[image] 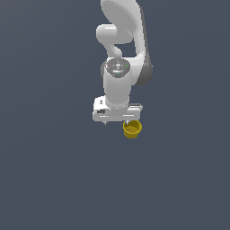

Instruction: Pick up the object and move it to a goal position.

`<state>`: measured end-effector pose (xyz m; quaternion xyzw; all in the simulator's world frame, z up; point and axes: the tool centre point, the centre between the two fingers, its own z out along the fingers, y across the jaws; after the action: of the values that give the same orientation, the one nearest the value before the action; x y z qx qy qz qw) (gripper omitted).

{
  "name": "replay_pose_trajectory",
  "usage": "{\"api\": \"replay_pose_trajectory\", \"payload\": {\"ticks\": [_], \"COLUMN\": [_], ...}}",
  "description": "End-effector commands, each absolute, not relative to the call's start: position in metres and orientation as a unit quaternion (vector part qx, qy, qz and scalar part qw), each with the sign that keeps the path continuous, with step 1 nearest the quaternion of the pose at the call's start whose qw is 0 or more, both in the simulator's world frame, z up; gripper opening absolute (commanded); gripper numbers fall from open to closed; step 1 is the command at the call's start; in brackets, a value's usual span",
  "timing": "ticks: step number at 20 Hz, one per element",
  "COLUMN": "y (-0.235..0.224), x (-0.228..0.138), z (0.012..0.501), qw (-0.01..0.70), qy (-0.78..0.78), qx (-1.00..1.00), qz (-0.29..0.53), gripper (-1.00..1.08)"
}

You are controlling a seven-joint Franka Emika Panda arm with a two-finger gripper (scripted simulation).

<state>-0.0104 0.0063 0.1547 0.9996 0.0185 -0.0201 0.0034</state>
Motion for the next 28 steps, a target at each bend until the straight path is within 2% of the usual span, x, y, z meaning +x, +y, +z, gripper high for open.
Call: {"api": "replay_pose_trajectory", "payload": {"ticks": [1, 9, 15, 21, 28], "y": [0.006, -0.007, 0.004, 0.036, 0.093], "x": [-0.010, -0.010, -0.012, -0.018, -0.033], "z": [0.155, 0.151, 0.147, 0.137, 0.117], "qw": [0.003, 0.000, 0.003, 0.012, 0.027], "qy": [0.019, 0.000, 0.002, 0.004, 0.008], "qx": [1.000, 1.000, 1.000, 1.000, 0.999], "qz": [-0.020, -0.021, -0.022, -0.024, -0.026], "gripper": [0.28, 0.28, 0.28, 0.28, 0.28]}}
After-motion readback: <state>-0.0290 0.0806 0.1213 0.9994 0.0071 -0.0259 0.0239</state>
